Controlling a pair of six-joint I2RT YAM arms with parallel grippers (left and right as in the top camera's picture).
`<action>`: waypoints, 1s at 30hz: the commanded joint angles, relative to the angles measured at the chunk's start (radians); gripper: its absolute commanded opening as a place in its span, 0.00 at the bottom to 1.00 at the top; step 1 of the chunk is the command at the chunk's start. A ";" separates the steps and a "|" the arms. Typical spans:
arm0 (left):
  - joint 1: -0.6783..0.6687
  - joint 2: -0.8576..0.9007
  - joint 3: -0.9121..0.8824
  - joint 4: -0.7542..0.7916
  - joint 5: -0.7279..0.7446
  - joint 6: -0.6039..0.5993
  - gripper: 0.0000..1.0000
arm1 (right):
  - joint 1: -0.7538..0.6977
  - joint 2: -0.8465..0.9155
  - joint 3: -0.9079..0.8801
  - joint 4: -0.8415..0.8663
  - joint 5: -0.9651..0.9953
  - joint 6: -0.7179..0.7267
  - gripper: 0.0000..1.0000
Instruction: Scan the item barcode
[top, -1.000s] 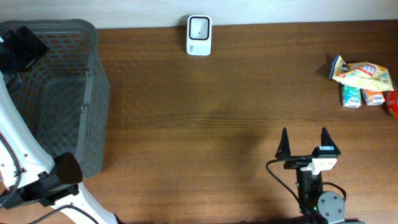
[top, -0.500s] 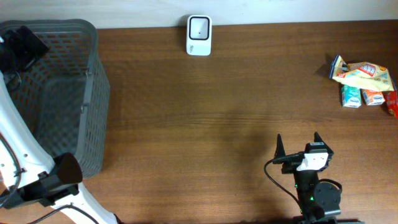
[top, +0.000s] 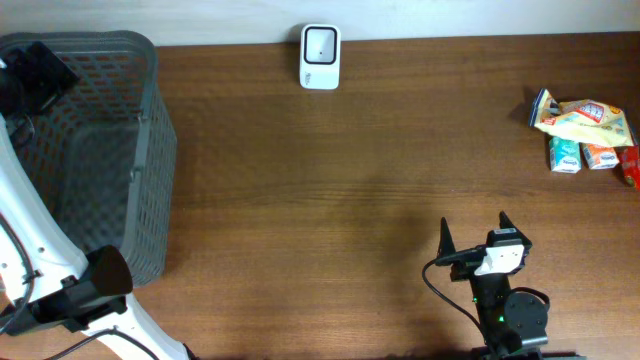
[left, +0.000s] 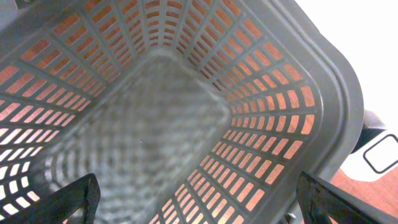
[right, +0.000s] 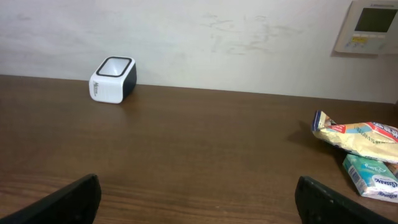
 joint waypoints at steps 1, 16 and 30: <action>0.002 -0.019 0.008 -0.001 0.003 -0.005 0.99 | -0.009 -0.008 -0.007 -0.006 -0.011 0.000 0.98; 0.002 -0.038 0.006 -0.001 0.003 -0.005 0.99 | -0.009 -0.008 -0.007 -0.006 -0.011 0.000 0.98; -0.609 -0.441 0.006 0.000 0.004 -0.005 0.99 | -0.009 -0.008 -0.007 -0.006 -0.011 0.000 0.98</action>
